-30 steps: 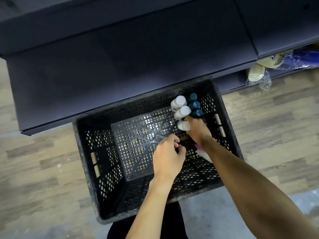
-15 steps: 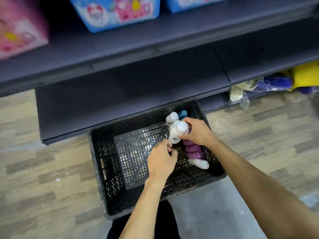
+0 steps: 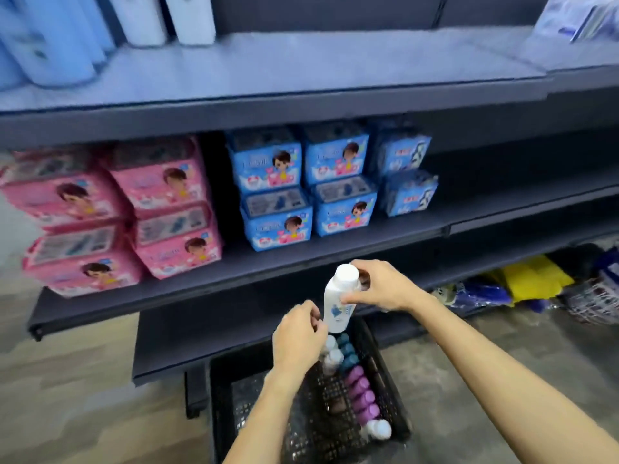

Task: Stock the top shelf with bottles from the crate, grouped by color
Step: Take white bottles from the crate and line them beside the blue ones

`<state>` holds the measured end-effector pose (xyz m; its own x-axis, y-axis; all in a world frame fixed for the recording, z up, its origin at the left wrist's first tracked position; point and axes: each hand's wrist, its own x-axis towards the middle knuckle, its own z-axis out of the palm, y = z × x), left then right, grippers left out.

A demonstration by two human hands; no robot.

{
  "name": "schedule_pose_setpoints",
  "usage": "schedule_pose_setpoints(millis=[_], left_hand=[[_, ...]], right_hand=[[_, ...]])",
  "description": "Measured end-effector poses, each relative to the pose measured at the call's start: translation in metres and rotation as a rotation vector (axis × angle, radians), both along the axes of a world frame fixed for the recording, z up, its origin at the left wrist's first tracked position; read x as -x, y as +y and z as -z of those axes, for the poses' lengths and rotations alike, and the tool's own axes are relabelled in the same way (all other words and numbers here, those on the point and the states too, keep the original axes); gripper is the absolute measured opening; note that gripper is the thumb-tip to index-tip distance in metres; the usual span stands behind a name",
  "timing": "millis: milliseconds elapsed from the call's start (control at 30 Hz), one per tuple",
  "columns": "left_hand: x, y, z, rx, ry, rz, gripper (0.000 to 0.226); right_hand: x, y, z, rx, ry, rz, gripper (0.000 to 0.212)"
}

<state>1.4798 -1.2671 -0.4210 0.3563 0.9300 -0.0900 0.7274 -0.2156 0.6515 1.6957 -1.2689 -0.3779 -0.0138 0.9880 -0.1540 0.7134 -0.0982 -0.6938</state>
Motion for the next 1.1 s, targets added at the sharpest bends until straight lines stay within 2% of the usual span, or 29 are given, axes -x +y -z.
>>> schedule_pose_setpoints(millis=[100,233,367,600,700,900,1100], left_hand=[[0.011,0.015,-0.047,-0.094,-0.005,0.028,0.01],[0.022,0.033,-0.103,-0.199,-0.031,0.088,0.006],[0.034,0.047,-0.164,-0.295,-0.009,0.175,0.007],[0.062,0.067,-0.273,-0.546,0.047,0.202,0.008],[0.075,0.075,-0.311,-0.626,0.082,0.178,0.005],[0.098,0.092,-0.367,-0.755,0.102,0.128,0.01],[0.117,0.108,-0.392,-0.787,0.13,0.088,0.008]], right_hand=[[0.006,0.003,-0.057,-0.082,-0.071,-0.026,0.036],[0.014,0.009,-0.12,-0.208,-0.147,-0.053,0.044],[0.024,0.012,-0.175,-0.317,-0.097,-0.052,0.047],[0.048,0.027,-0.274,-0.487,-0.096,-0.096,0.037],[0.058,0.038,-0.314,-0.545,-0.06,-0.11,0.045],[0.086,0.07,-0.381,-0.635,-0.038,-0.188,0.049],[0.117,0.105,-0.414,-0.645,-0.128,-0.221,0.044]])
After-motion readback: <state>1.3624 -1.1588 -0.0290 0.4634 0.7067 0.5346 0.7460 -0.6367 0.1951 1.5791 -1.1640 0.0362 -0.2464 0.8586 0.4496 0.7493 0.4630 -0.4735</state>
